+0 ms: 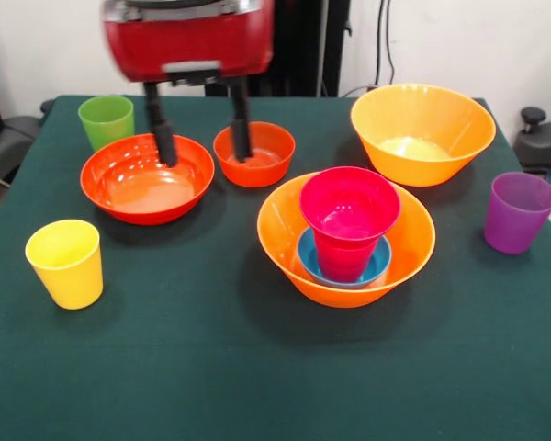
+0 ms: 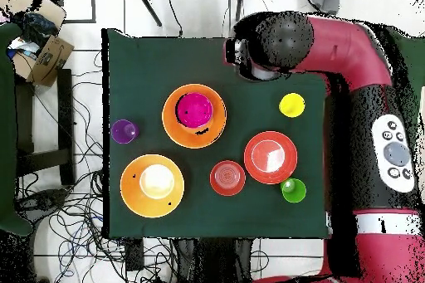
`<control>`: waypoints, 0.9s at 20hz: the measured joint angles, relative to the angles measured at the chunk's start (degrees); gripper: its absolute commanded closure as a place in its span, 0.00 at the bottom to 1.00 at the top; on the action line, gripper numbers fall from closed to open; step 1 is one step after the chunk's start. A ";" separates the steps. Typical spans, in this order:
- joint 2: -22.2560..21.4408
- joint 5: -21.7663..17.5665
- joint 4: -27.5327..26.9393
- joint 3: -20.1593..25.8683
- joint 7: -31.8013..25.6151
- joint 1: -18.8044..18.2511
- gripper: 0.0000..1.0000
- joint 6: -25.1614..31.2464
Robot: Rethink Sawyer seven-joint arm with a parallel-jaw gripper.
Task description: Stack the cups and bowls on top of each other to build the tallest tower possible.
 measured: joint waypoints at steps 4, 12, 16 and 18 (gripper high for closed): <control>2.09 -0.76 -4.11 0.81 -2.58 -0.98 0.00 3.82; 8.71 -2.34 -15.03 1.82 -9.12 -1.89 0.00 10.72; 11.14 -2.36 -18.26 1.83 -10.23 -2.23 0.00 11.49; 11.62 -2.38 -18.84 1.83 -10.23 -2.33 0.00 11.48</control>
